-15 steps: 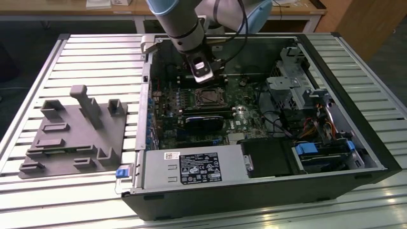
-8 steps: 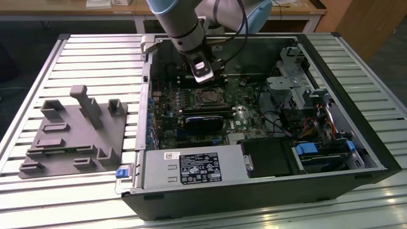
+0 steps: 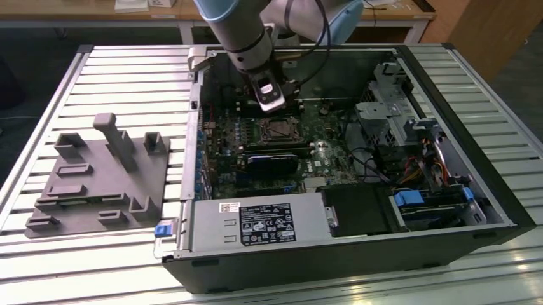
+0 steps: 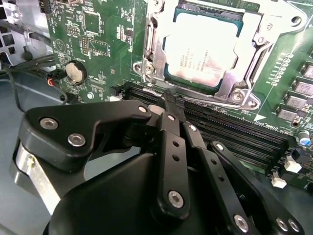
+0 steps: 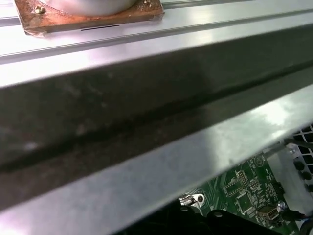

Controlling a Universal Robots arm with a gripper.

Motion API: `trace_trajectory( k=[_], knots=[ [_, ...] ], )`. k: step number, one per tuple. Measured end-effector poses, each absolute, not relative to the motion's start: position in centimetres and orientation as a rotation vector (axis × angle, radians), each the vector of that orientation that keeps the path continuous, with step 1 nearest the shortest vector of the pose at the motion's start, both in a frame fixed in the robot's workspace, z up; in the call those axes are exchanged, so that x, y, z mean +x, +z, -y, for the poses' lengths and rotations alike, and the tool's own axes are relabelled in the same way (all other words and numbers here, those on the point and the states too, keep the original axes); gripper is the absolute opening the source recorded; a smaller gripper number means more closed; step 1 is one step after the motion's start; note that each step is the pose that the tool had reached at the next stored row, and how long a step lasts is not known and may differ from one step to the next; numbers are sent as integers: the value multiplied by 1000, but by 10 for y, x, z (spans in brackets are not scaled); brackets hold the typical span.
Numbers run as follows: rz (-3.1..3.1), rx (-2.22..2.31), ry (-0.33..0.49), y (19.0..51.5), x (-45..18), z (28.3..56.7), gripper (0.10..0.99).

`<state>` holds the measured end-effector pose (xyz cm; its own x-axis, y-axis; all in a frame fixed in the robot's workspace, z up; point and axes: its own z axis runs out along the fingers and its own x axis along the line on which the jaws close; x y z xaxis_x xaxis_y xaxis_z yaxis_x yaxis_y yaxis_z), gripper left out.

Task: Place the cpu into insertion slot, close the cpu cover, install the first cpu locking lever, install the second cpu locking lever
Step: 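Install the first cpu locking lever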

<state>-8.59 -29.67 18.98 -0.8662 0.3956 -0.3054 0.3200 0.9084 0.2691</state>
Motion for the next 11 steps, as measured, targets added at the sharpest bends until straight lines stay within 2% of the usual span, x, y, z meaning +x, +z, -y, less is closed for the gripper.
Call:
trace_trajectory(
  k=[11],
  knots=[
    [-2717, 513, 295, 184, -86, 298, 106]
  ],
)
